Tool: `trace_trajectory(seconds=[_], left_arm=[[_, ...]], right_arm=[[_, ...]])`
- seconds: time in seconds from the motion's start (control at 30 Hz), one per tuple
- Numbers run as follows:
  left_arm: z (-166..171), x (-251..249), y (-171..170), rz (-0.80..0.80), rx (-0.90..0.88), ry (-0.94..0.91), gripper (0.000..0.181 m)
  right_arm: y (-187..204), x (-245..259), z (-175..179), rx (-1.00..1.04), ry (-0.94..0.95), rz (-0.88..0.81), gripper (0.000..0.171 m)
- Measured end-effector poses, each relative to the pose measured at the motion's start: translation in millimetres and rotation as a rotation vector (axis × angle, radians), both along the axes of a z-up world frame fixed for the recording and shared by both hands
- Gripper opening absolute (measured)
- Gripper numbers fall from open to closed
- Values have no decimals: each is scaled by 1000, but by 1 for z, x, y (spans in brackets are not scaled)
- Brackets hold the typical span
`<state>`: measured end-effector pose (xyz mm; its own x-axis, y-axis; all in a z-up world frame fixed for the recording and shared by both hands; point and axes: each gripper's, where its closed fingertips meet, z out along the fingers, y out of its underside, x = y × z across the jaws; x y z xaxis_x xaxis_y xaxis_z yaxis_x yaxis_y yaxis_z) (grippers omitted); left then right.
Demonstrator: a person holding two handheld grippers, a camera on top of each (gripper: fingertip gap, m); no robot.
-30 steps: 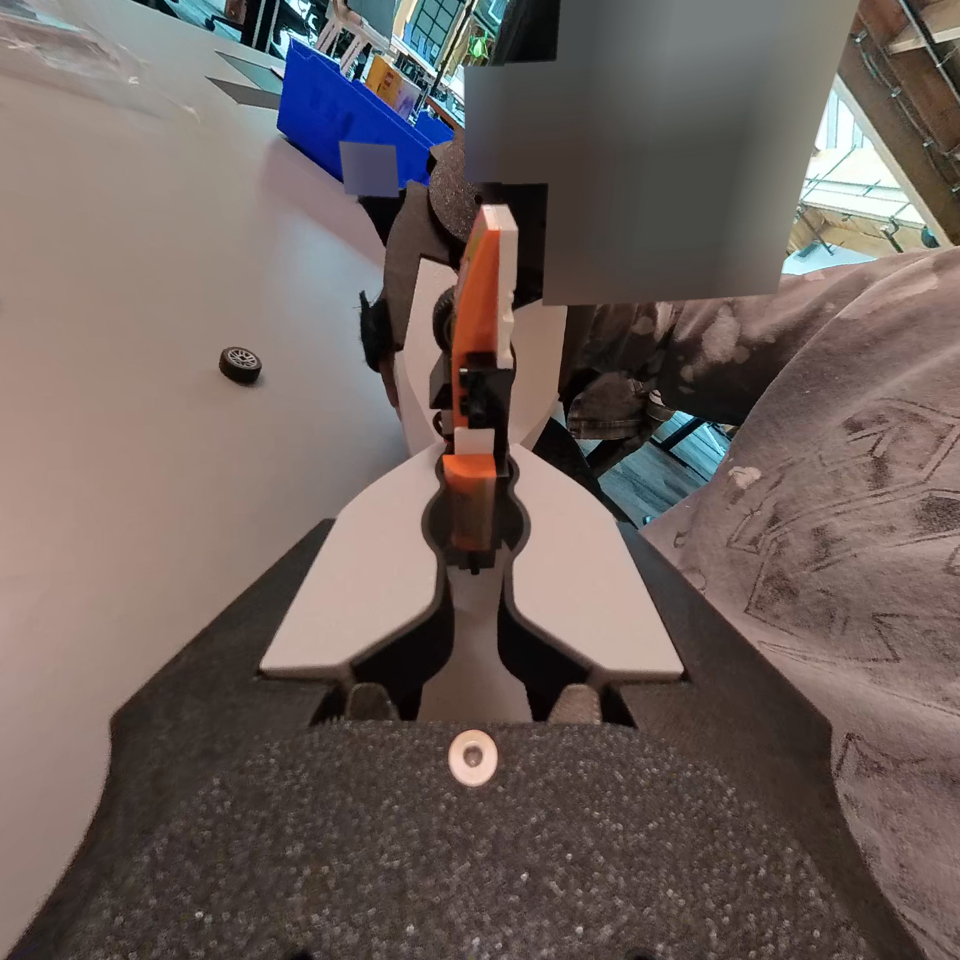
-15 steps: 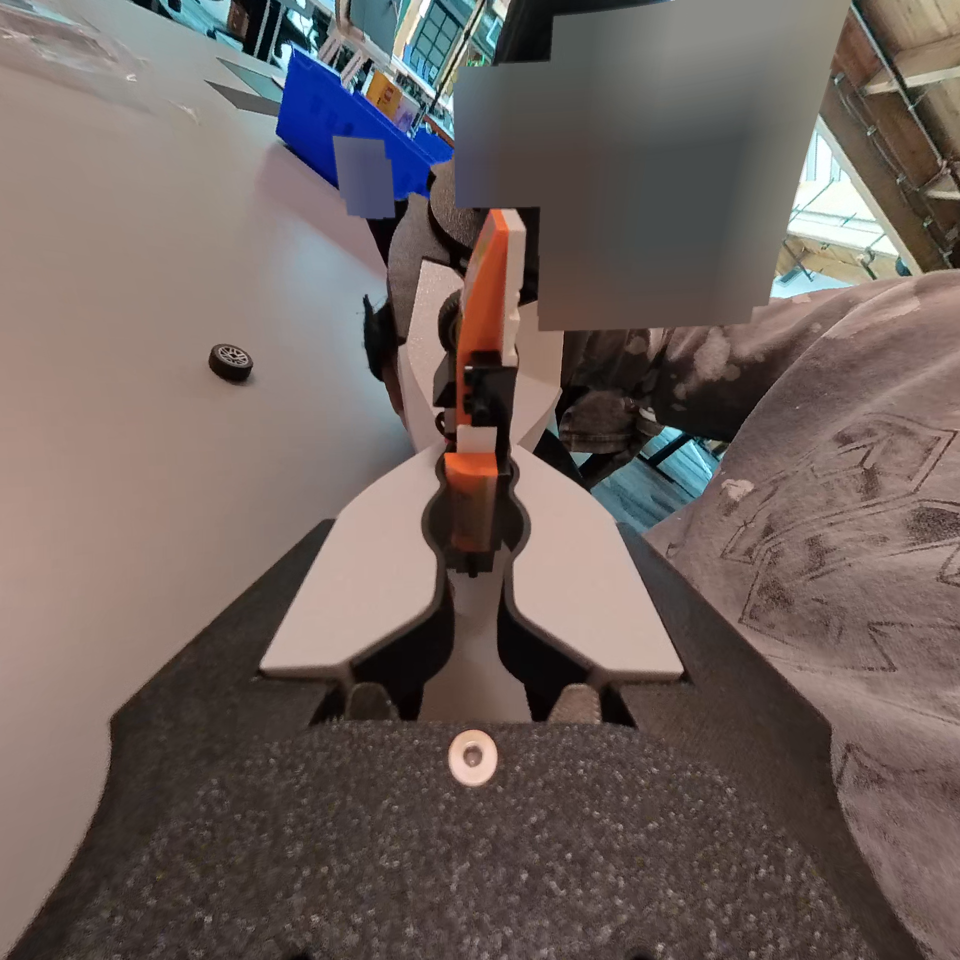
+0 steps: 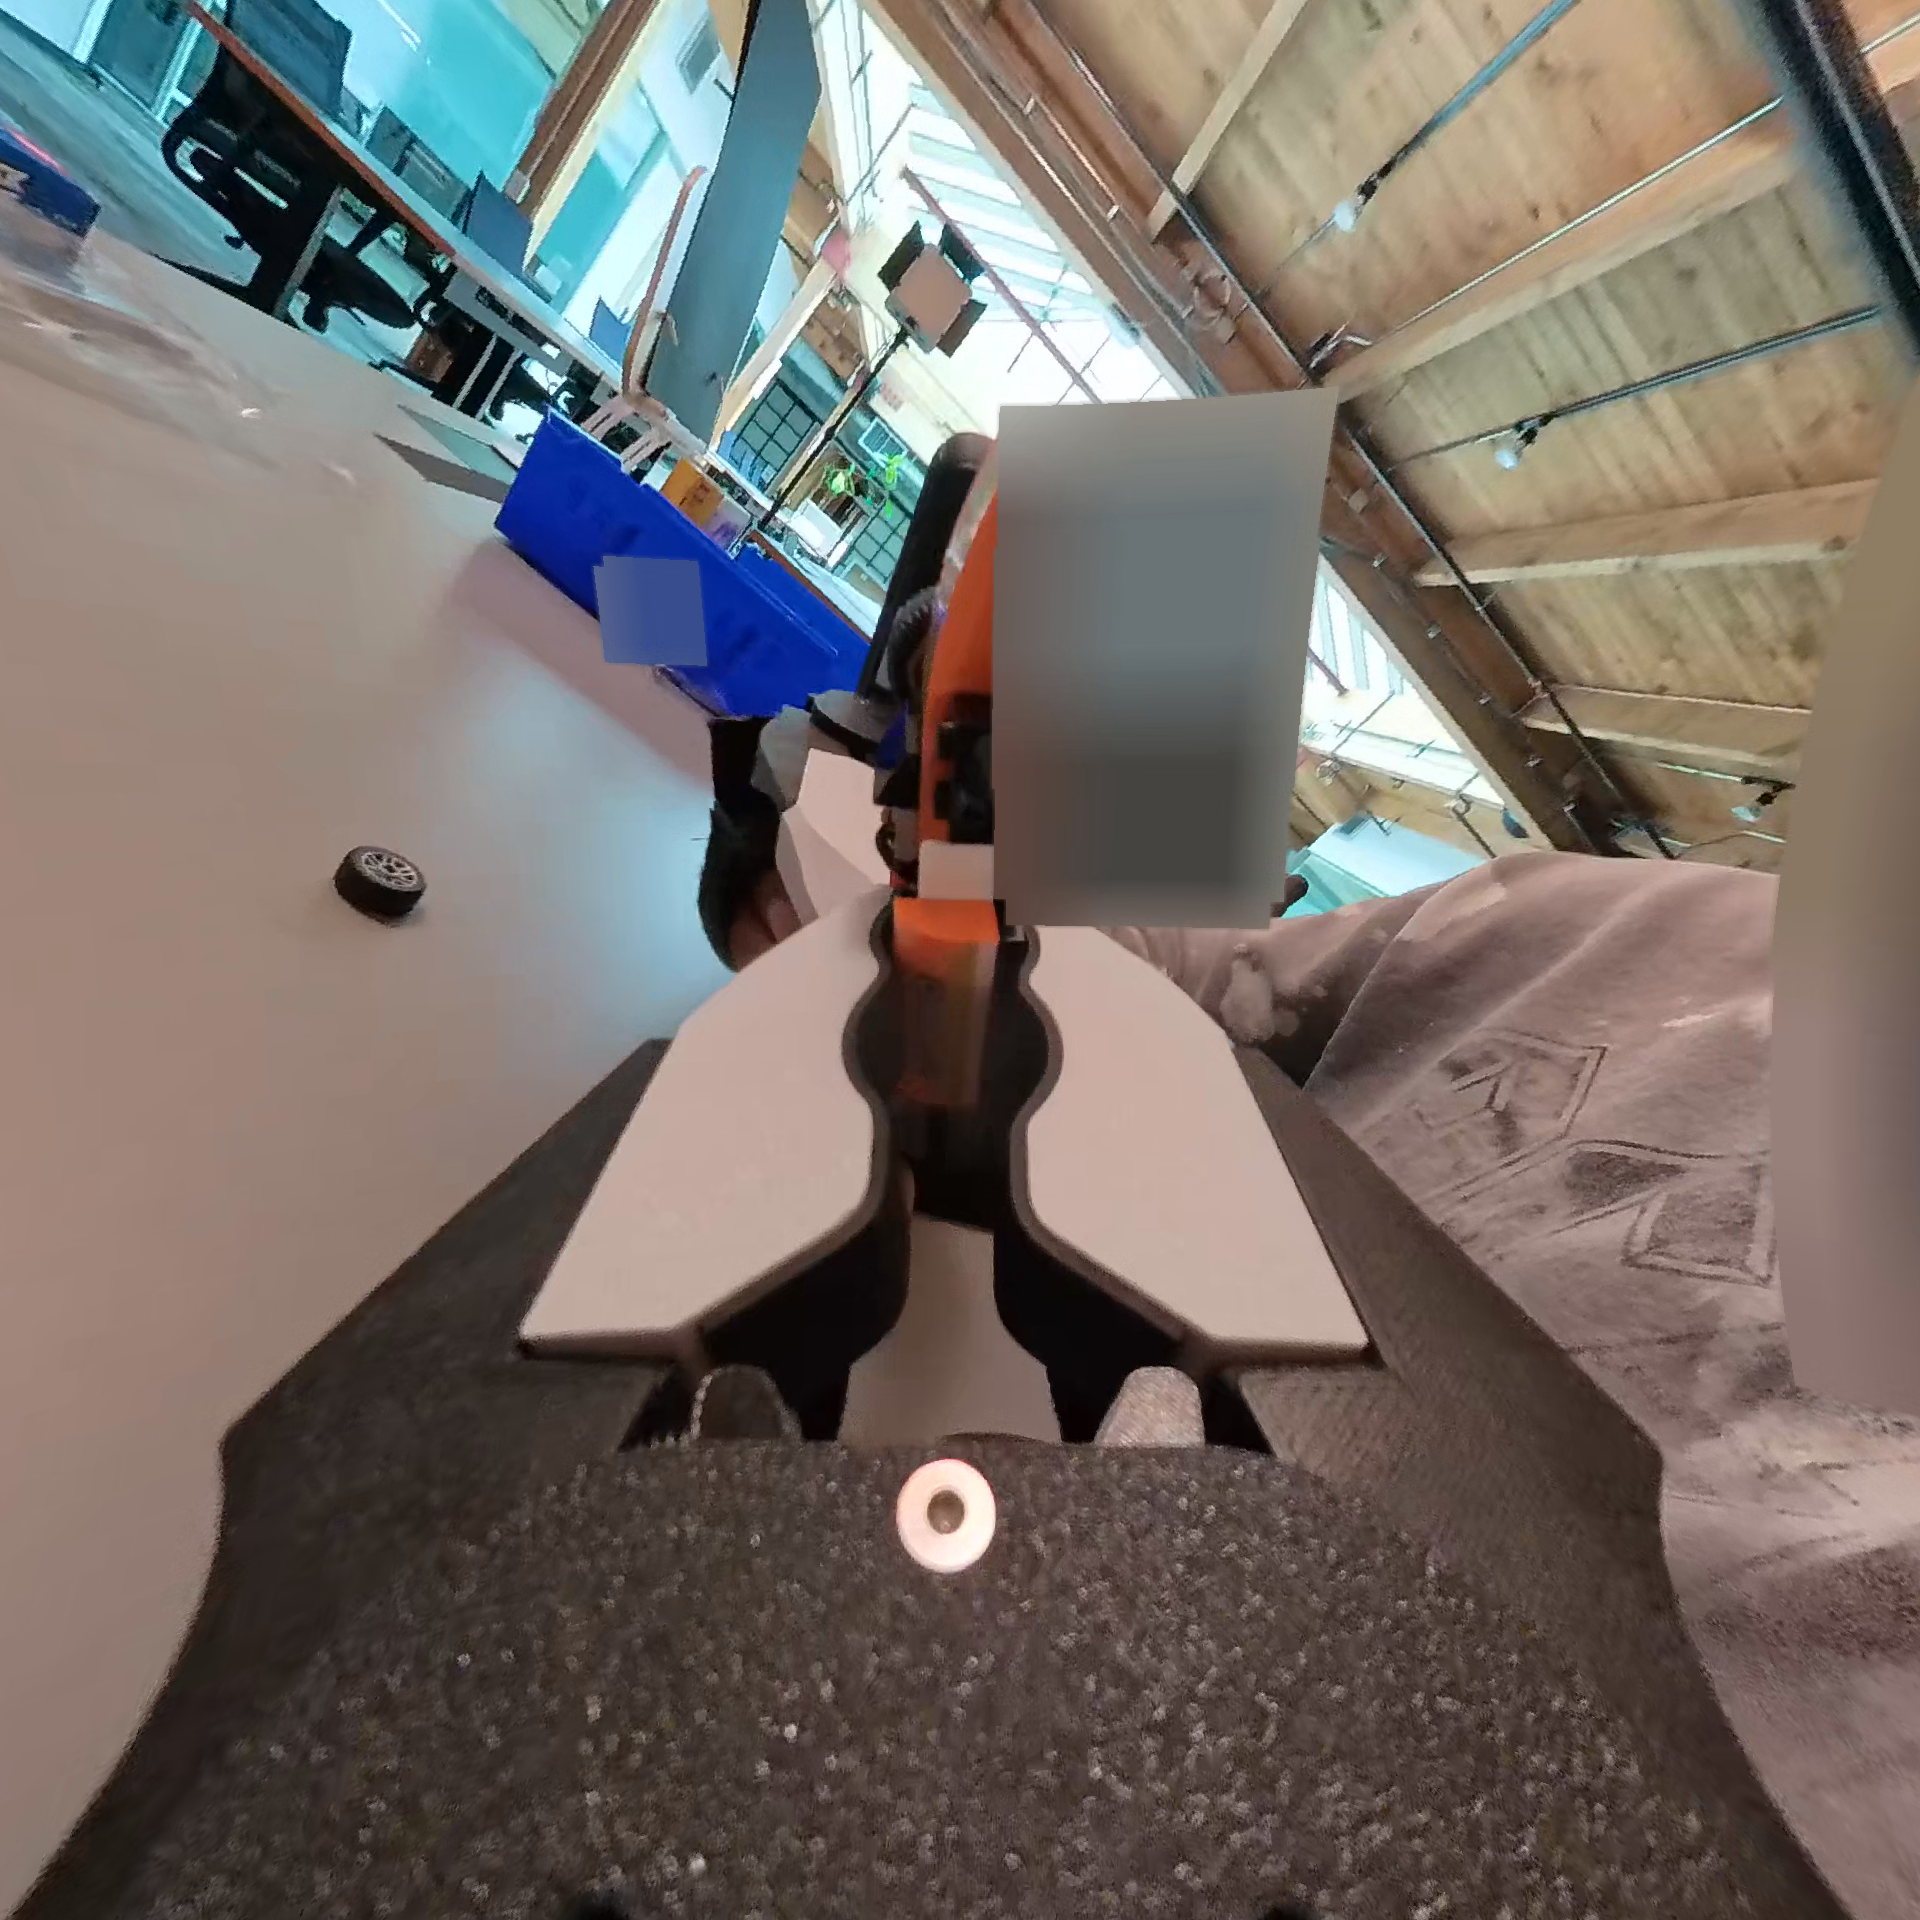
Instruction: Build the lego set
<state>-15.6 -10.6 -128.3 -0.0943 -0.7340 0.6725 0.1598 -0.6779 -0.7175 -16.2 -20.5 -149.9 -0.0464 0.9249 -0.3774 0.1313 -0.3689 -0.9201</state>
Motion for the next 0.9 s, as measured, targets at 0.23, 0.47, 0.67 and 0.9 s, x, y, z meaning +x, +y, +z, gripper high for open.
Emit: trace_trajectory(seconds=[0.23, 0.47, 0.67, 0.9], left_arm=[[1, -2, 2, 9, -21, -28, 16], [3, -5, 4, 24, -5, -33, 16], [7, -8, 9, 29, -50, -82, 16], [9, -6, 13, 27, -49, -84, 16]], right_arm=[[1, -2, 1, 37, 6, -6, 20], [3, -4, 1, 100, 3, -23, 20], [7, -7, 5, 141, 50, -60, 19], [11, -6, 9, 157, 63, -85, 20]])
